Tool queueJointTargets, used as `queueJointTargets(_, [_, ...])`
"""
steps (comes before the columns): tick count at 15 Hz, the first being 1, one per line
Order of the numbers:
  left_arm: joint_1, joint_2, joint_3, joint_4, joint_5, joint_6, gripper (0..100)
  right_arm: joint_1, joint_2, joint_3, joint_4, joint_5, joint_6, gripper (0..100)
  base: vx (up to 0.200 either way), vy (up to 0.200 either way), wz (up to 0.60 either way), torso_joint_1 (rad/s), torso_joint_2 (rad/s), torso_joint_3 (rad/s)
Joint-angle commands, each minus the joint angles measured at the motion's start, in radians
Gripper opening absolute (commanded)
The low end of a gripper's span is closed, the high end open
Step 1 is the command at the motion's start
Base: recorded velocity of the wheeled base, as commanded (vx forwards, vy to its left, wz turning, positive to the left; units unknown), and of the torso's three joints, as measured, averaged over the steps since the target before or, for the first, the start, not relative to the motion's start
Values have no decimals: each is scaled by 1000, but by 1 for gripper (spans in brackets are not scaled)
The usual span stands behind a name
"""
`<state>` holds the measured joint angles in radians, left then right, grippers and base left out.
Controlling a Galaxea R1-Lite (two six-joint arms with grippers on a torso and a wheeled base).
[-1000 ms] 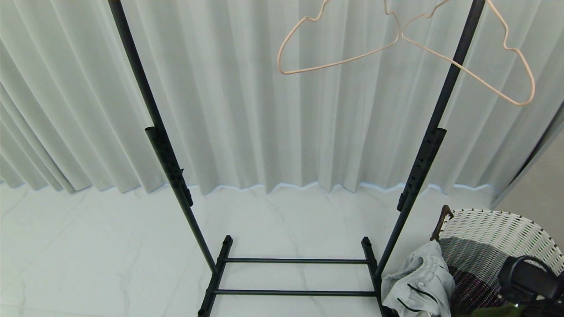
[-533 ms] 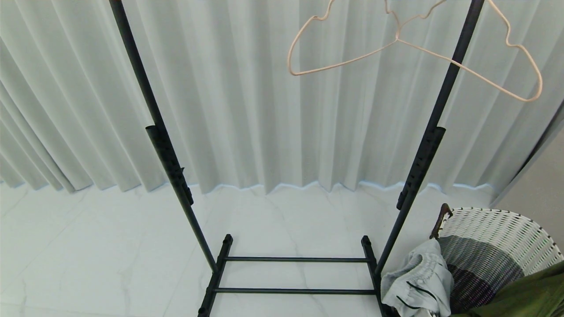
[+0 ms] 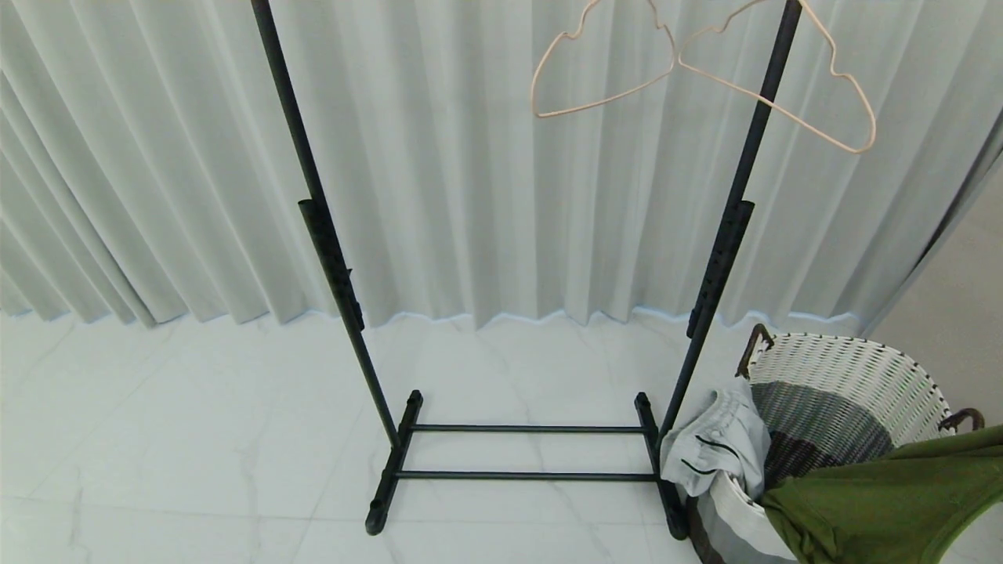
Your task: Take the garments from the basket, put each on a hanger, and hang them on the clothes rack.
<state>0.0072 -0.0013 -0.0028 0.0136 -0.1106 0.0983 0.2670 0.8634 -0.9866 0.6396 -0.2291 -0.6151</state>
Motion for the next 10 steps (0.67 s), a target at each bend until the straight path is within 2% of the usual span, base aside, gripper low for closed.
queueJointTargets(1, [0, 1, 1, 0, 0, 0, 100, 37, 0, -15, -1, 1, 0, 0, 0, 0, 0, 0, 0, 0])
queueJointTargets(3, [0, 1, 0, 0, 0, 0, 100, 86, 12, -35, -1, 4, 3, 0, 0, 0, 0, 0, 0, 0])
queueJointTargets(5, [0, 1, 0, 0, 3, -15, 100, 184, 49, -73, 0, 7, 28, 0, 0, 0, 0, 0, 0, 0])
queueJointTargets(8, [0, 1, 1, 0, 2, -12, 100, 429, 131, -136, 3, 2, 216, 0, 0, 0, 0, 0, 0, 0])
queueJointTargets(9, [0, 1, 0, 0, 2, -11, 100, 558, 172, -165, 5, 2, 310, 0, 0, 0, 0, 0, 0, 0])
queueJointTargets(10, [0, 1, 0, 0, 2, -6, 100, 636, 201, -185, 5, 2, 371, 0, 0, 0, 0, 0, 0, 0])
